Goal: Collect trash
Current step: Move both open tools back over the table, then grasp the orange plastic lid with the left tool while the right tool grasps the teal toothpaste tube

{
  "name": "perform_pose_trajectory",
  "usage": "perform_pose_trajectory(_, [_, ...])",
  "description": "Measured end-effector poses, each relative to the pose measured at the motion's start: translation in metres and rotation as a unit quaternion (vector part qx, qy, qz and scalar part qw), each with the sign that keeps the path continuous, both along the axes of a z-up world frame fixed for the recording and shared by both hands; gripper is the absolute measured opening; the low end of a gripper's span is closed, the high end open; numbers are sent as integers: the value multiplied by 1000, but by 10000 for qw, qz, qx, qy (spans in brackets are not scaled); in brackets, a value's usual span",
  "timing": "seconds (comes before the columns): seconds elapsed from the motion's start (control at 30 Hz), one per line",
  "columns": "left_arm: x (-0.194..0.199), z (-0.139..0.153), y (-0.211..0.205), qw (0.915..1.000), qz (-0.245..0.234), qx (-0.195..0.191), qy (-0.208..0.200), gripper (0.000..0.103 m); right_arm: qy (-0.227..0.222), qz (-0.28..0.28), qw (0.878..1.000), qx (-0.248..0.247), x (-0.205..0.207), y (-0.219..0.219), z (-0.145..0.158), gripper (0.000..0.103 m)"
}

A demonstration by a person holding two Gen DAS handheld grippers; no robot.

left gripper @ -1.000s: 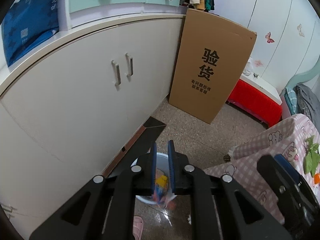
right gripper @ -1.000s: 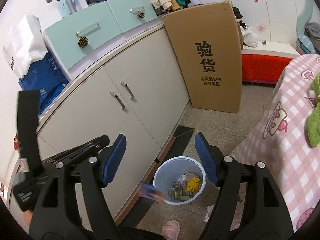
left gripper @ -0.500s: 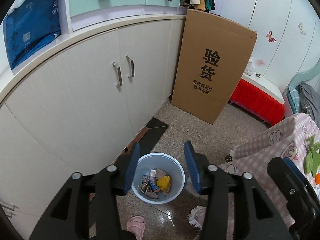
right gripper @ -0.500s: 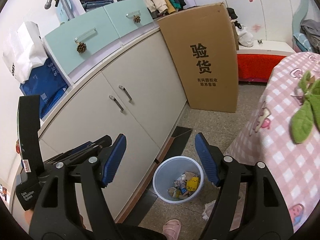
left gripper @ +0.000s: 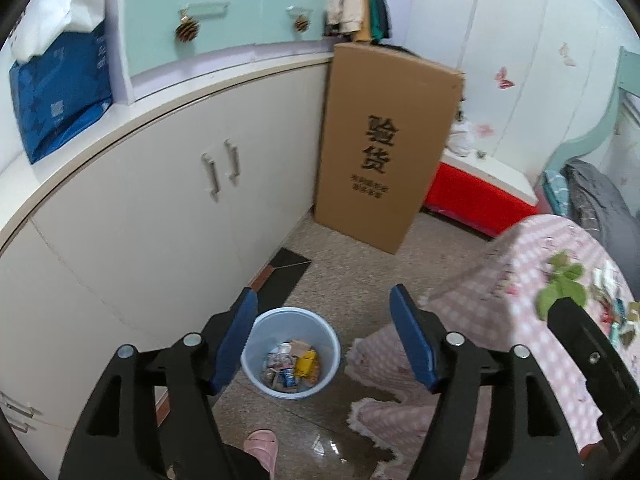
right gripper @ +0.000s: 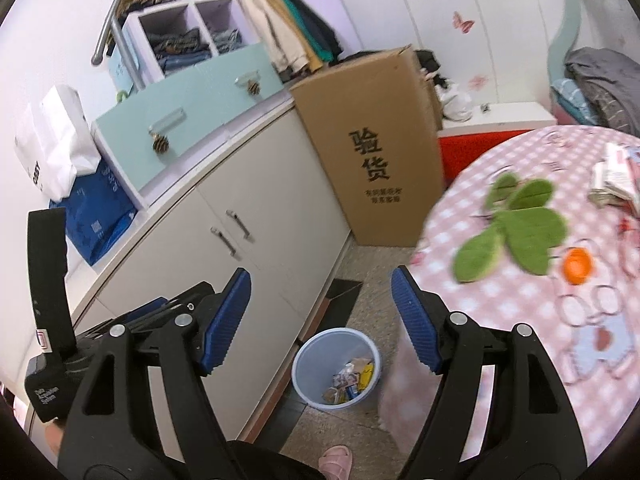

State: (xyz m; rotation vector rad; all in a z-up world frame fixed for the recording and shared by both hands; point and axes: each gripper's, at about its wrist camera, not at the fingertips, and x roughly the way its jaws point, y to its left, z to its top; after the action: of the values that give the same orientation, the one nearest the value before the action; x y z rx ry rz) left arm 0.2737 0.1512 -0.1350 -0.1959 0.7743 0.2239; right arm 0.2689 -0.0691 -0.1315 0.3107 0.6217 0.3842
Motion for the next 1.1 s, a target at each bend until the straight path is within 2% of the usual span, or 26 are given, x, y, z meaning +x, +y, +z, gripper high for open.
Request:
perform_pose_trajectory(0.3, [-15,18,-88,9961,-859,34,-184,75,-119,-755,9971,26,-35,-90,11,73])
perform_pose_trajectory(0.57, [-13,10,-187,9835,-1792,224,-93,77,43,-1638,9865,38,-57,-186,-2,74])
perform_pose_trajectory(0.77, [-4,-5,-245,9707,-2372,393,32,77,282,-2025,9788,111,-59,-236,-19,74])
perform_pose_trajectory(0.83, [2,-12,-262,9671,-2511,406,113,77,379,-2094,9770,119,-57,-248,-25,74])
perform_pose_trajectory(1.1, [31,-30,-292,9624,-2648,522,298,77,735,-2133,9742,95,-40,-274,-45,74])
